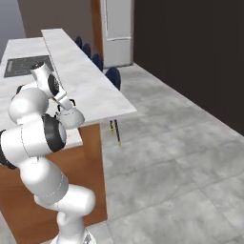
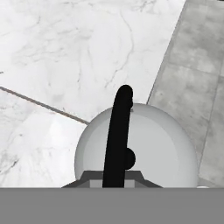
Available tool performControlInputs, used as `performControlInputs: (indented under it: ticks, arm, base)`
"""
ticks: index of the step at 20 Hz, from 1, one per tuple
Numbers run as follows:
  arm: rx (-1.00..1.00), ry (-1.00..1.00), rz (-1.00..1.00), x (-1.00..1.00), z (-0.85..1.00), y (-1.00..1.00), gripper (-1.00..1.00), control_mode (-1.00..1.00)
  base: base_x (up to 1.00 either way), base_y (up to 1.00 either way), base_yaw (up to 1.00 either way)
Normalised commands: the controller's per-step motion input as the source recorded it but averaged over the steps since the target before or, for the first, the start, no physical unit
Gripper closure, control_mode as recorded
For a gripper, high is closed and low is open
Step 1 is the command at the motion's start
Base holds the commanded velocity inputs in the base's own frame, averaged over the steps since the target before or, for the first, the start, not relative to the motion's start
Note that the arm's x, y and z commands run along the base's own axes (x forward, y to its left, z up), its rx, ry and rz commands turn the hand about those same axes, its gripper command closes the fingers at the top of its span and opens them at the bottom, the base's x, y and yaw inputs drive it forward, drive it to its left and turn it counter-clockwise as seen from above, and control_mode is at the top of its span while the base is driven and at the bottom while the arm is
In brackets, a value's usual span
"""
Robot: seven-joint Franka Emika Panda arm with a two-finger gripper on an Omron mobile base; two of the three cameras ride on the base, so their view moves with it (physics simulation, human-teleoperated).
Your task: The kettle is done boiling. Turn off the stove, then wait for 300 timesteps before moving the kettle to the dining table.
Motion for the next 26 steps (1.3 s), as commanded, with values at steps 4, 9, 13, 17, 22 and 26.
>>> performControlInputs:
  ticks: [4, 9, 13, 17, 22, 26]
  arm:
    - [0.0, 0.0, 0.0, 0.0, 0.0, 0.0, 1.0, 1.0]
    - [0.0, 0.0, 0.0, 0.0, 0.0, 0.0, 1.0, 1.0]
    - [0.0, 0.0, 0.0, 0.0, 0.0, 0.0, 1.0, 1.0]
    - [0.0, 0.0, 0.0, 0.0, 0.0, 0.0, 1.0, 1.0]
    - [0.0, 0.0, 0.0, 0.0, 0.0, 0.0, 1.0, 1.0]
    - [0.0, 0.0, 0.0, 0.0, 0.0, 0.0, 1.0, 1.0]
  base:
    - [0.3, -0.59, 0.31]
    - [0.31, -0.59, 0.31]
    - [0.32, -0.59, 0.3]
    - [0.34, -0.58, 0.3]
    - [0.36, -0.6, 0.31]
    - [0.39, -0.59, 0.31]
